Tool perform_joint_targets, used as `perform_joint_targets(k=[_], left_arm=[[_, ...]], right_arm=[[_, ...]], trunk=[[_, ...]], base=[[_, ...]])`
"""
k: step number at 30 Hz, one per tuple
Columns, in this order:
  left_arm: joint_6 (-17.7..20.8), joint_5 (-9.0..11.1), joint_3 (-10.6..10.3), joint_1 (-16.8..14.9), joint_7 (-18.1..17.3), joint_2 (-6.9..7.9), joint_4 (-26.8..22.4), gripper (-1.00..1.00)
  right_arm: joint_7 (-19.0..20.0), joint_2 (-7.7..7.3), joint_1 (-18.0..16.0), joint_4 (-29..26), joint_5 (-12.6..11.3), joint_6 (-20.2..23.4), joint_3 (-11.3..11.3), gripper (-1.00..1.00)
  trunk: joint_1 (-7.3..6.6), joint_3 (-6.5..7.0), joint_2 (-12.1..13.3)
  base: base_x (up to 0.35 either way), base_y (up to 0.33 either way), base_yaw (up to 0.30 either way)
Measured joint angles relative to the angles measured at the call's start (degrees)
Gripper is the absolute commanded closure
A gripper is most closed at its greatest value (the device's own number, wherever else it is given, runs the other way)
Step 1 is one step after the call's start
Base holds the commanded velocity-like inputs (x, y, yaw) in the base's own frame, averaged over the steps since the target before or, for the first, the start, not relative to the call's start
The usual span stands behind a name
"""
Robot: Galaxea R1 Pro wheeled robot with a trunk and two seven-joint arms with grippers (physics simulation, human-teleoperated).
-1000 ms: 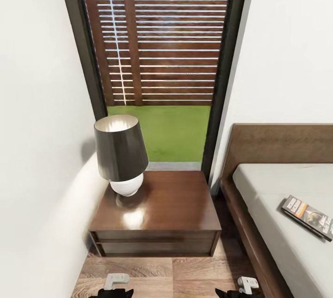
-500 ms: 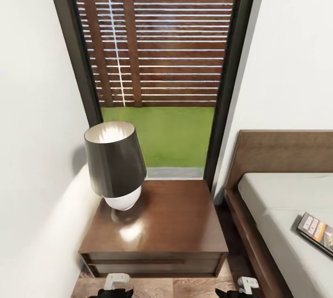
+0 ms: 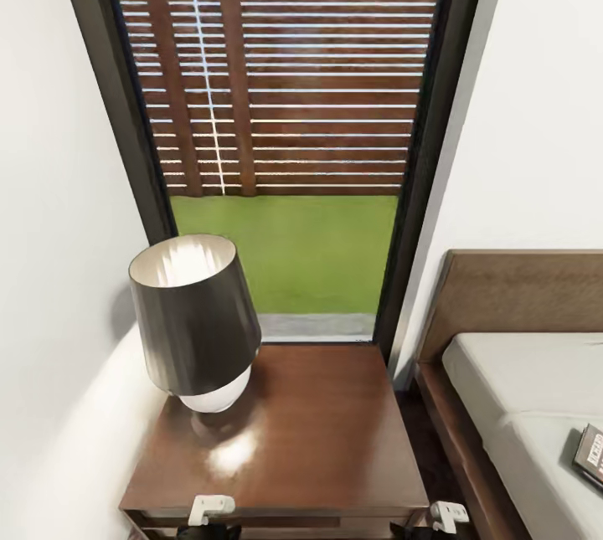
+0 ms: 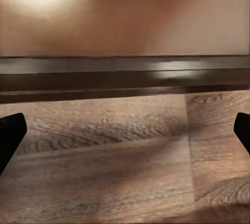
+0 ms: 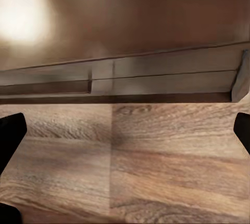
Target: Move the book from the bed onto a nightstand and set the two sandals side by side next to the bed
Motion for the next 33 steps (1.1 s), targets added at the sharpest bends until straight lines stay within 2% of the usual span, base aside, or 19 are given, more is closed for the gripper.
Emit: perform_joint_targets(k=[12,33], left_arm=[[0.0,0.0,0.0,0.0,-0.1,0.00,0.0,-1.00],[0.1,0.0,0.0,0.0,-0.1,0.00,0.0,-1.00]], right_arm=[[0.0,-0.06,0.0,0.0,0.0,0.0,0.0,-1.00],[0.0,-0.09,0.0,0.0,0.0,0.0,-0.1,-1.00]], trunk=[[0.02,0.00,0.0],[-4.59,3.76,8.4]], base=[[0.015,0.000,0.000],[0.000,0.000,0.000]])
